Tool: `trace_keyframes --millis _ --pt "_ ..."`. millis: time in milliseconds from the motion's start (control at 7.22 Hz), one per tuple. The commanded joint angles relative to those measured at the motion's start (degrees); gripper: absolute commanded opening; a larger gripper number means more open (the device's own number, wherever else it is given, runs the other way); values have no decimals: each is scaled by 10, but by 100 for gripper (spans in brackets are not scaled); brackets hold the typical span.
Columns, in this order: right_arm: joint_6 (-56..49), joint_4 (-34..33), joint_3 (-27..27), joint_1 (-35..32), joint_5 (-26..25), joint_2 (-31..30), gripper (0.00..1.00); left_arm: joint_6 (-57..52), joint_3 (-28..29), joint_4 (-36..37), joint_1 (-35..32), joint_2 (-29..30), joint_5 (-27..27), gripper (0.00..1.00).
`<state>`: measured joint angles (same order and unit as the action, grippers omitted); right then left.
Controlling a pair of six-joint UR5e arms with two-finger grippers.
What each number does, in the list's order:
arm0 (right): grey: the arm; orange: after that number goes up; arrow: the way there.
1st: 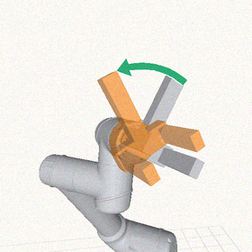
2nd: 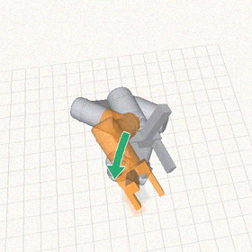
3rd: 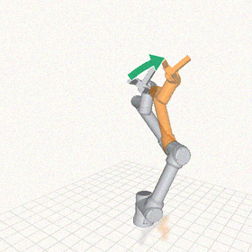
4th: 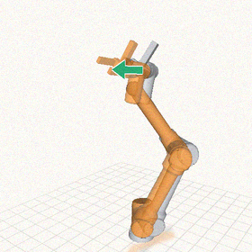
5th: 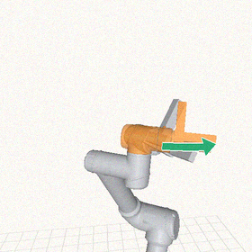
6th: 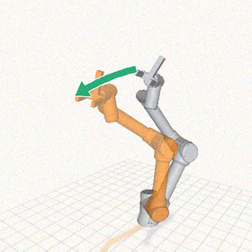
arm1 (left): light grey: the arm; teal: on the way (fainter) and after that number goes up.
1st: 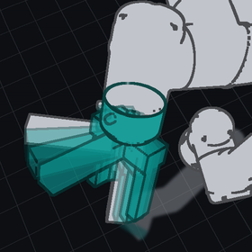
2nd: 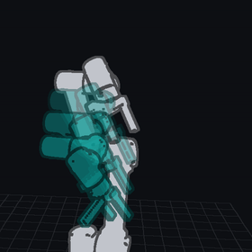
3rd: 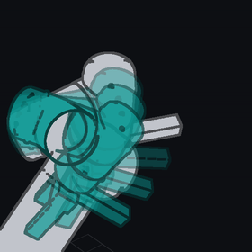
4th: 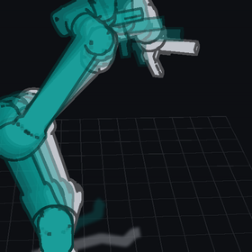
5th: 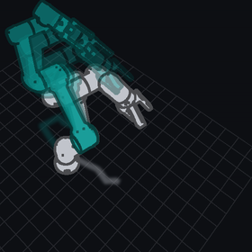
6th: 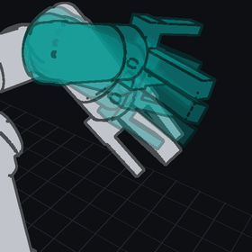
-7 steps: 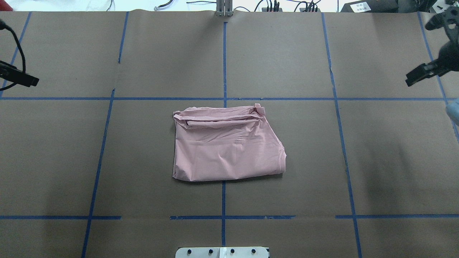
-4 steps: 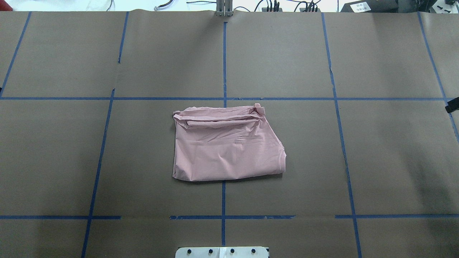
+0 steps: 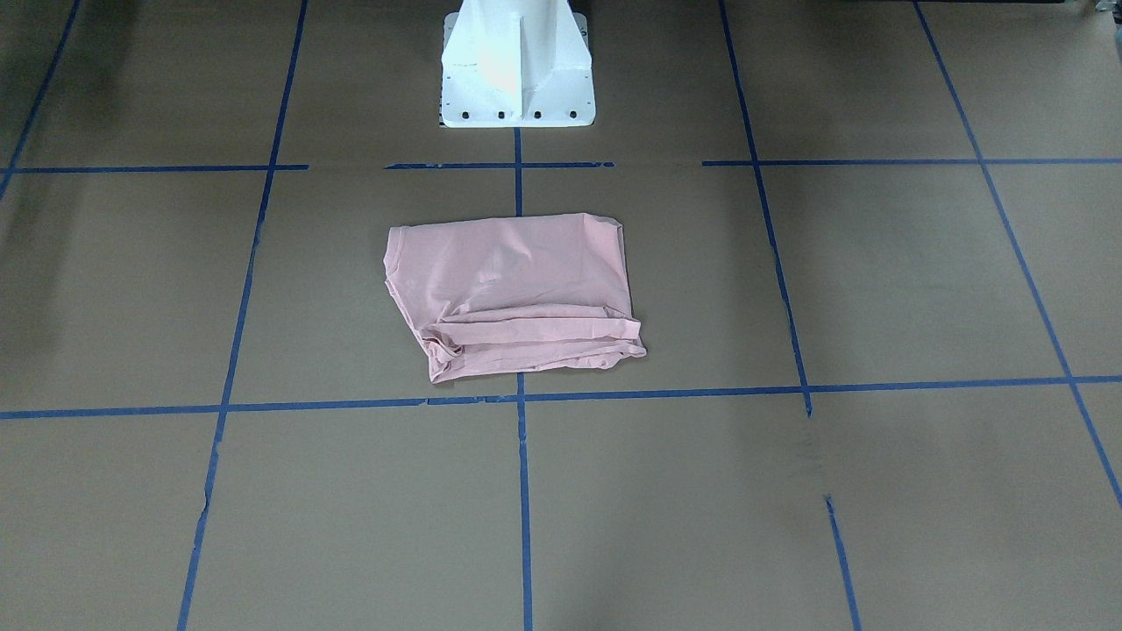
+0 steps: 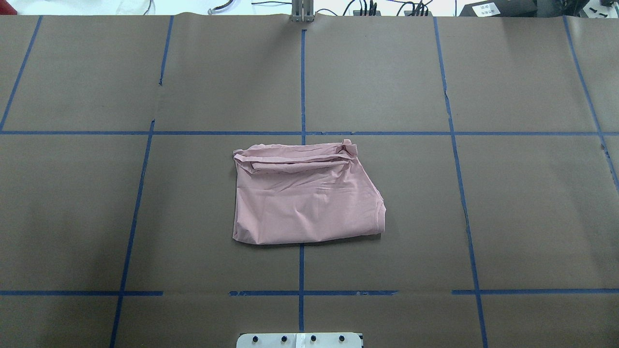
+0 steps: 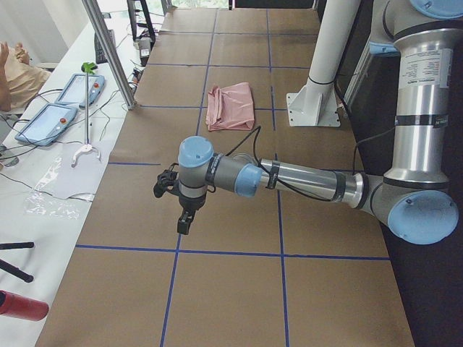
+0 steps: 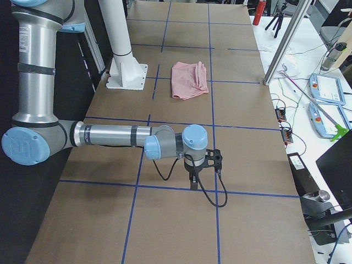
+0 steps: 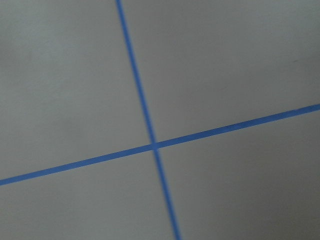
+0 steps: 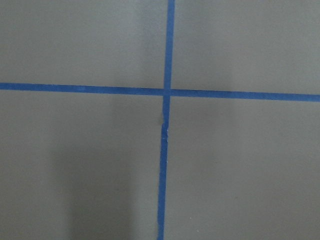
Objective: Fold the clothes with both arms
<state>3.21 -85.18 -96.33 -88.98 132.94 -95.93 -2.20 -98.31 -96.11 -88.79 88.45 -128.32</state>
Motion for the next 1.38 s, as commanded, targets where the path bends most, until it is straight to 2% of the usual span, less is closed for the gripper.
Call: trace_keyframes --millis 0,138,415,1246 --pt "-56 -66 -16 -34 -5 -7 100 -35 12 71 -52 -2 -16 100" --pt "-53 -61 -16 -34 -6 -13 100 -37 21 67 -53 -14 -25 100" --pt "-54 -60 -16 -34 -5 -15 100 -34 15 62 -53 -33 -89 100" --pt "-57 -63 -6 -33 -5 -15 100 -34 8 50 -49 -35 -88 100"
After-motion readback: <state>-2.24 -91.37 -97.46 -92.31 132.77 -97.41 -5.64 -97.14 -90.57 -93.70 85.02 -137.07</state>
